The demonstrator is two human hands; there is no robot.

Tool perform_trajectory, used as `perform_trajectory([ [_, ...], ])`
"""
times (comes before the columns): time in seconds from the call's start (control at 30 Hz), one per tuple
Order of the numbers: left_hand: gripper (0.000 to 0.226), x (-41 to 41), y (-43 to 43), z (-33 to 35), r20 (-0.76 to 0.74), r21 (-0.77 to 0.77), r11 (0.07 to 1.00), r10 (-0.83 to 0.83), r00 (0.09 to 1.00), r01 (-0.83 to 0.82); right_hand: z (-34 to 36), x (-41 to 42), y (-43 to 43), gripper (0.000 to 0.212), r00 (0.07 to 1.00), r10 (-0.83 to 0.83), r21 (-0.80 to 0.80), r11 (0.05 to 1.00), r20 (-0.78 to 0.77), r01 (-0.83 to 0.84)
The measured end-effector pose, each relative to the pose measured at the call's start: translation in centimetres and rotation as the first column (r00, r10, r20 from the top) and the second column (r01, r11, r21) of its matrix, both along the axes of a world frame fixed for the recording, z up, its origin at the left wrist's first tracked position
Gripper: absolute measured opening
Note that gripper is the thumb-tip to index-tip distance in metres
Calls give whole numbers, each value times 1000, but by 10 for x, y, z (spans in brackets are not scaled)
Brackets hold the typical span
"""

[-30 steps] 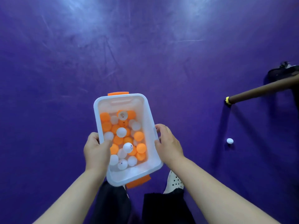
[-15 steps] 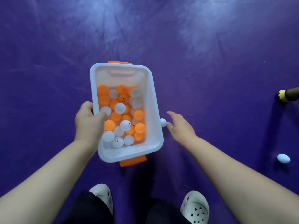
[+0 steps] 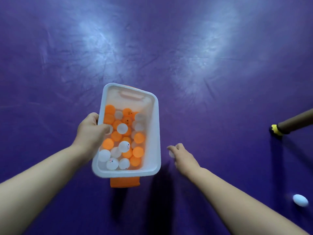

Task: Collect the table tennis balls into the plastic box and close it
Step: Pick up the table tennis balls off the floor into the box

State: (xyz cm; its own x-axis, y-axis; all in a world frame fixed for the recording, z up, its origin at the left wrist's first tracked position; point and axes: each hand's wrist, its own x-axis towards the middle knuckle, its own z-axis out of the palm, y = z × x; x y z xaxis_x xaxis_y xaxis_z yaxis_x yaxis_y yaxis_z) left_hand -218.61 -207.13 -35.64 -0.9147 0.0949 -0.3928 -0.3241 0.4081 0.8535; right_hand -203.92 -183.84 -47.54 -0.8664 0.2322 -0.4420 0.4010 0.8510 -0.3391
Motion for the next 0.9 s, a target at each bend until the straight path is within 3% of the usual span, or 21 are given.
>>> perform_trajectory([
  [0.1, 17, 9, 31, 6, -17, 8, 997, -75, 997, 76, 33, 4, 13, 46, 935, -241, -109, 969, -259, 220],
  [0.17, 21, 20, 54, 10, -20, 0, 989, -147, 989, 147, 63, 10, 15, 47, 816, -364, -186, 931, -449, 313],
  [0.27, 26, 41, 94, 12, -10, -3, 959, -284, 959, 284, 106, 31, 18, 52, 722, -354, -181, 934, -595, 308],
  [0.4, 12, 78, 157, 14, 5, 50, 892, -451, 893, 450, 133, 77, 40, 65, 766, -307, -80, 944, -565, 319],
  [0.53, 10, 123, 214, 16, 45, 92, 837, -545, 837, 540, 138, 132, 76, 64, 725, -401, -11, 878, -559, 478],
  [0.8, 14, 211, 267, -12, 58, 147, 808, -583, 810, 571, 104, 231, 137, 40, 482, -565, 19, 636, -670, 772],
  [0.9, 13, 233, 280, -28, 63, 135, 814, -577, 815, 565, 88, 258, 153, 43, 374, -660, -44, 525, -652, 850],
])
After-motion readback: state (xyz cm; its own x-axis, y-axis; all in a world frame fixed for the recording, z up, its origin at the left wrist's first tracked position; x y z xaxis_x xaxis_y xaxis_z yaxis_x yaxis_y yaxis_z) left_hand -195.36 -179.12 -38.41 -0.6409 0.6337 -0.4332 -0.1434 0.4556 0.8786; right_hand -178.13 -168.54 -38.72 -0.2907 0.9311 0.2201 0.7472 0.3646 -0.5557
